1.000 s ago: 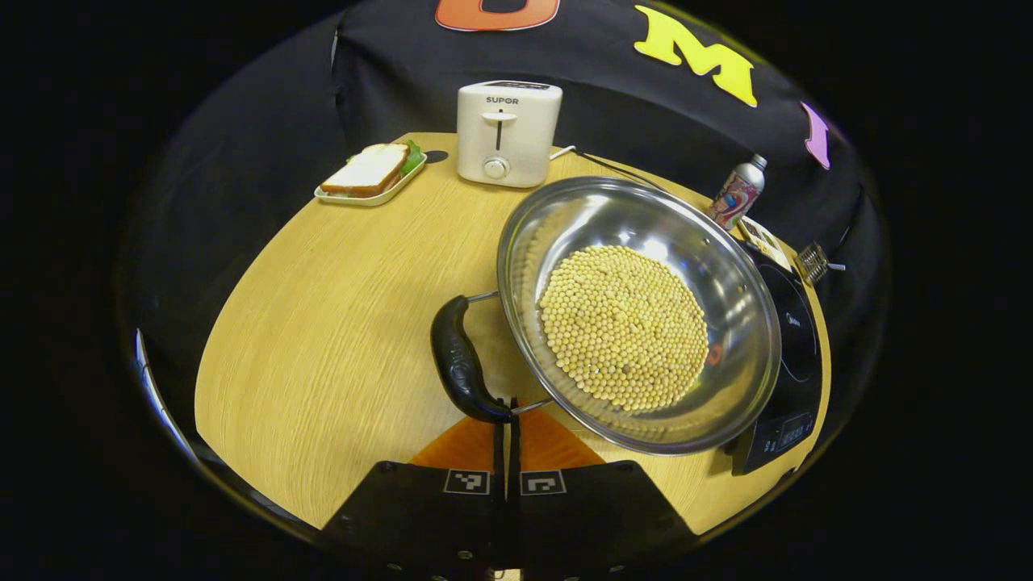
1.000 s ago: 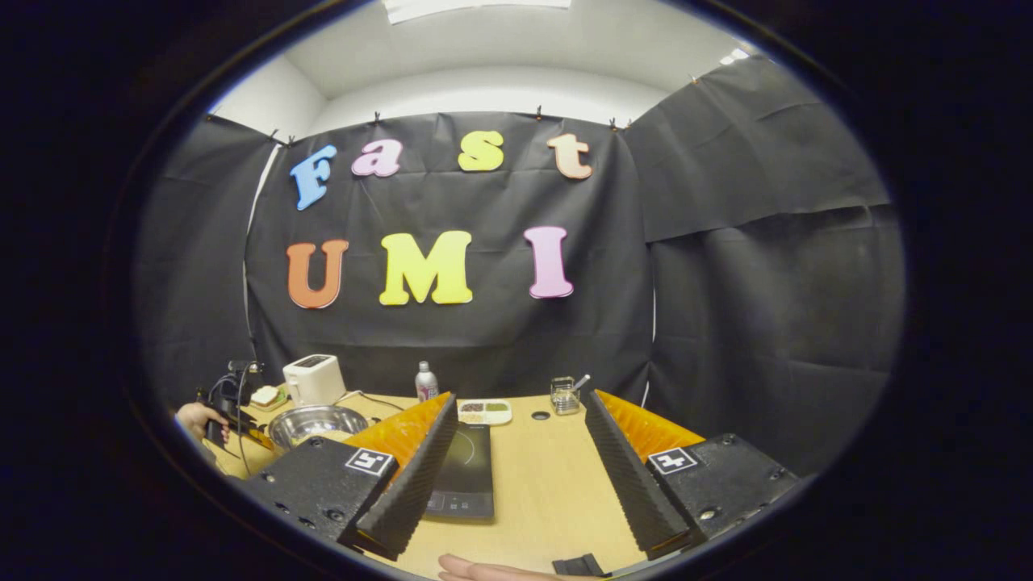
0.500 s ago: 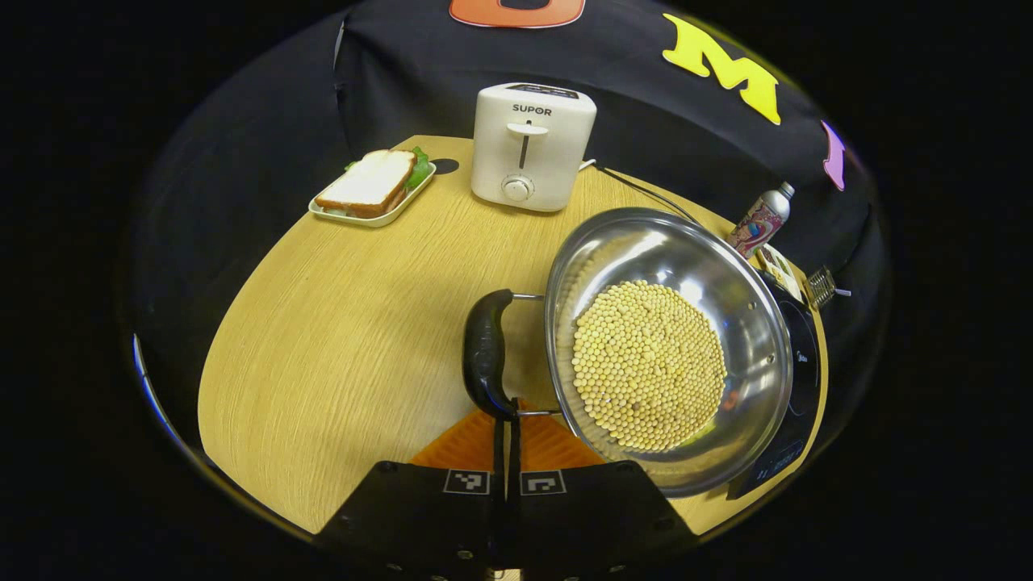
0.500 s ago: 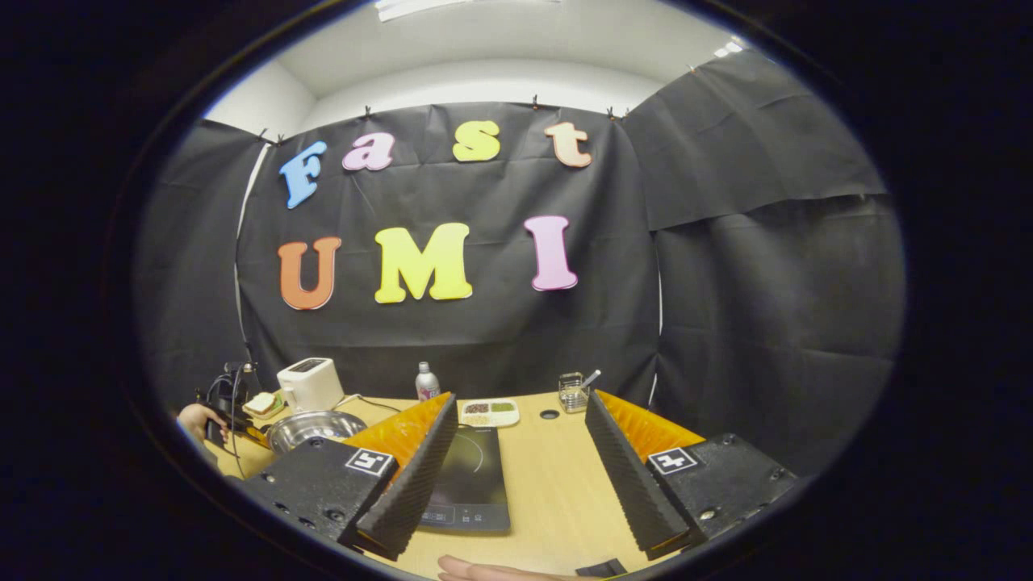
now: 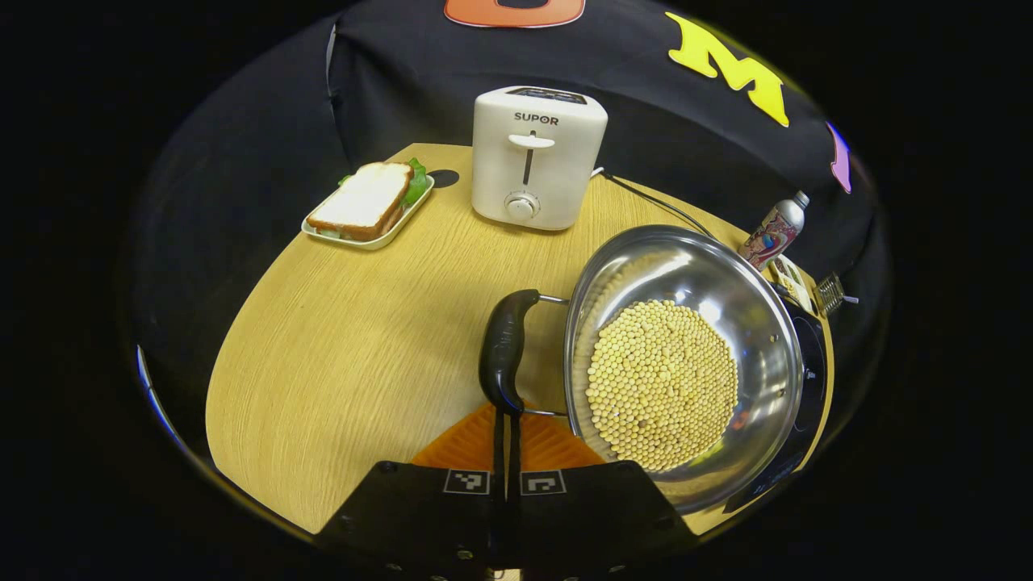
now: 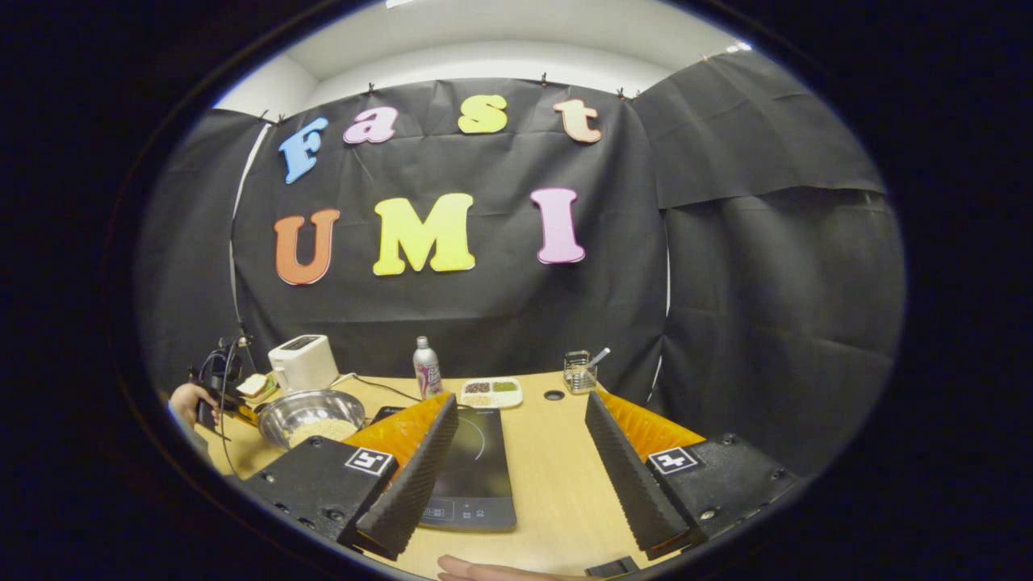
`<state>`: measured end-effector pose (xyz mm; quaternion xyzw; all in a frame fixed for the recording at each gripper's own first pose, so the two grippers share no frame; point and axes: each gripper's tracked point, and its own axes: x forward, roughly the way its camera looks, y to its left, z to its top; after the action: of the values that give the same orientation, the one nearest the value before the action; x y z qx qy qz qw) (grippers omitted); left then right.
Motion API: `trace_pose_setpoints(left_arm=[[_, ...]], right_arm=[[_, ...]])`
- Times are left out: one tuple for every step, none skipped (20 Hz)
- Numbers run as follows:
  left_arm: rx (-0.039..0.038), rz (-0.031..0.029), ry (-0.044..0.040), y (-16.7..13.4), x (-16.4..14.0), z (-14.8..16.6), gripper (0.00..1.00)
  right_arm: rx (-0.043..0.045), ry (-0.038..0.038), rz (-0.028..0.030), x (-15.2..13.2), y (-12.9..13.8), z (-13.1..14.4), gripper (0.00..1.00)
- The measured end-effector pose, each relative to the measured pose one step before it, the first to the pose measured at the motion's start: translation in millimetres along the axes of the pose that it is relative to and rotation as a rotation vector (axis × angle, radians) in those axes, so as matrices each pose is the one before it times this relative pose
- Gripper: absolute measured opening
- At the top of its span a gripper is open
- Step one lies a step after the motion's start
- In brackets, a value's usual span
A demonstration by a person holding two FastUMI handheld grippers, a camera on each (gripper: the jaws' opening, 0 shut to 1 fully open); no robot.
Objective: First push the handle of the pot to place it horizontally, then grasp the pot with both hands and set it on the induction cooktop.
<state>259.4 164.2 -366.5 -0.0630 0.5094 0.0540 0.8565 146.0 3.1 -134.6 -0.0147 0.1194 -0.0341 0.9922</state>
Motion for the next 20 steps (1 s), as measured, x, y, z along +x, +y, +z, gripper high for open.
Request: trace_pose_setpoints(left_arm=[[0.00159, 0.00188, -0.00039, 2.05, 0.25, 0.09, 0.00], [-0.00173, 0.00687, -0.00368, 2.03, -0.79, -0.21, 0.00], [0.00079, 0.01254, -0.00686, 3.61, -1.06, 0.67, 0.10], [-0.00184, 0.00470, -0.00702, 3.43, -0.98, -0.16, 0.00], [-0.00503, 0.00322, -0.00796, 1.26, -3.84, -0.62, 0.00], [-0.00302, 0.00186, -0.00606, 1.24, -2.68, -2.40, 0.16], [0.00253, -0.00088, -0.00440, 1.49, -3.41, -2.52, 0.05], [0.01230, 0.00562, -0.00995, 2.25, -3.17, -2.47, 0.30], [0.01613, 0.01018, -0.01144, 2.20, -4.93, -2.01, 0.34], [0.01378, -0.00041, -0.01423, 0.36, -4.56, -1.78, 0.19], [0.00606, -0.01612, -0.01662, -4.32, -6.89, -1.54, 0.22], [0.00027, -0.02023, -0.02125, -5.83, -5.85, -1.30, 0.38], [-0.00125, -0.01136, -0.01599, -2.75, -7.89, 0.54, 0.41], [-0.00676, -0.01158, -0.02068, -1.92, -7.76, -0.80, 0.44], [-0.00252, -0.01210, -0.02299, -0.75, -8.39, 1.87, 0.48], [-0.00207, -0.01351, -0.02314, -2.56, -6.43, 1.34, 0.57], [0.00256, -0.00317, -0.02422, -0.86, -6.29, 3.36, 0.67], [0.00182, 0.00497, -0.02142, 0.34, -6.08, 3.36, 0.92], [0.01265, -0.00375, -0.02125, -2.10, -5.50, 4.60, 0.89], [0.00659, -0.00276, -0.02319, -0.93, -0.56, 5.65, 0.96]], right_arm=[[0.00130, 0.00055, -0.00218, -0.03, -0.25, 0.87, 0.96], [0.00126, -0.00011, -0.00225, -0.63, -0.33, -0.88, 0.97], [-0.00094, 0.00152, -0.00169, 0.13, 0.74, -0.15, 0.97], [-0.00085, 0.00112, -0.00352, 0.07, 0.35, -1.84, 0.96], [-0.00296, 0.00064, -0.00194, -0.32, 1.24, -0.49, 0.96], [-0.00122, -0.00020, 0.00013, 0.54, 2.93, -1.28, 0.96], [0.00406, 0.00049, 0.00588, 0.46, 4.52, -0.13, 0.96], [0.00558, 0.00136, 0.01341, 0.05, 6.48, -1.60, 0.97], [0.00349, 0.00368, 0.01634, 1.12, 8.21, -1.60, 0.96], [-0.00123, 0.00710, 0.01355, 2.72, 6.83, -4.75, 0.96], [-0.00860, 0.00892, 0.01174, 3.38, 7.54, -4.68, 0.96], [-0.01715, 0.00953, 0.00889, 4.79, 8.33, -4.37, 0.96], [-0.01734, 0.00588, 0.00776, 6.35, 8.76, -3.25, 0.96], [-0.01476, 0.00761, 0.00801, 6.00, 9.91, -3.56, 0.96], [-0.01187, 0.00834, 0.01265, 6.49, 10.45, -3.06, 0.97], [-0.01064, 0.01106, 0.01889, 8.05, 13.37, -4.84, 0.97], [-0.00826, 0.00985, 0.01446, 7.10, 9.80, -3.74, 0.97], [-0.00812, 0.00856, 0.01237, 8.61, 11.10, -2.86, 0.97], [-0.00769, 0.01067, 0.00645, 9.06, 8.19, -3.49, 0.97], [-0.00662, 0.01594, 0.00038, 9.91, 7.31, -3.46, 0.97]])
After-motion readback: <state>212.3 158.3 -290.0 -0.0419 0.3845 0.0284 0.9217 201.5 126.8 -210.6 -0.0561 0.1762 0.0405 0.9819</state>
